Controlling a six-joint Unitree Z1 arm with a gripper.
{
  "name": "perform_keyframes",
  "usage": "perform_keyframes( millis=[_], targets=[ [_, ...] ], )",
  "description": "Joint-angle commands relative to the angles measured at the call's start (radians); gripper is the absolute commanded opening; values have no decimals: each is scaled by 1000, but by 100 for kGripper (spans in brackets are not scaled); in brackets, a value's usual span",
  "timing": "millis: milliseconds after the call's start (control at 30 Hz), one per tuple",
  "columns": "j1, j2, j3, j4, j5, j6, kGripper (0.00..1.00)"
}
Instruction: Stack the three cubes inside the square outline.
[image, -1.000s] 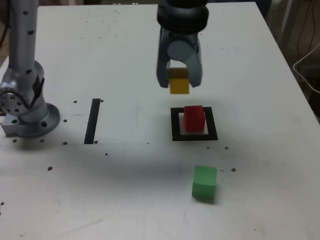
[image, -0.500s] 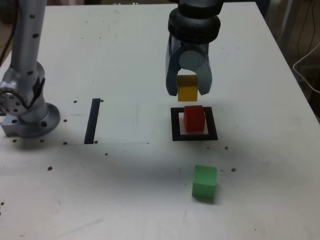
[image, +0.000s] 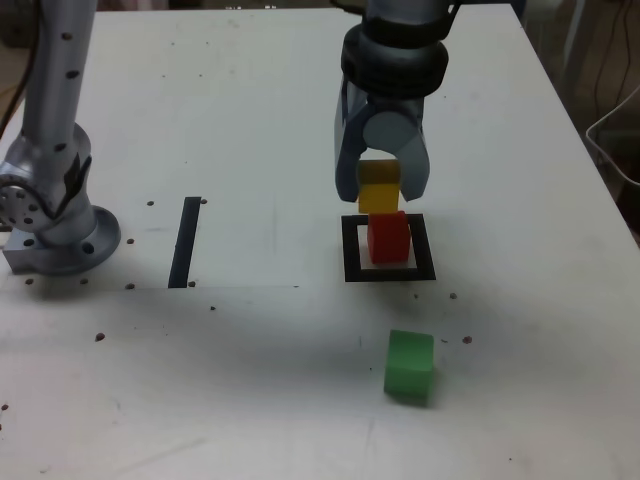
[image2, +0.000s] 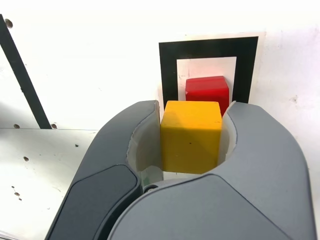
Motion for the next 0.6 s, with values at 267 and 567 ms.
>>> perform_keyframes(
  millis=[267, 567],
  targets=[
    [-1, 31, -10, -1, 1, -2, 20],
    [1, 51, -11, -7, -2, -2, 21]
  ],
)
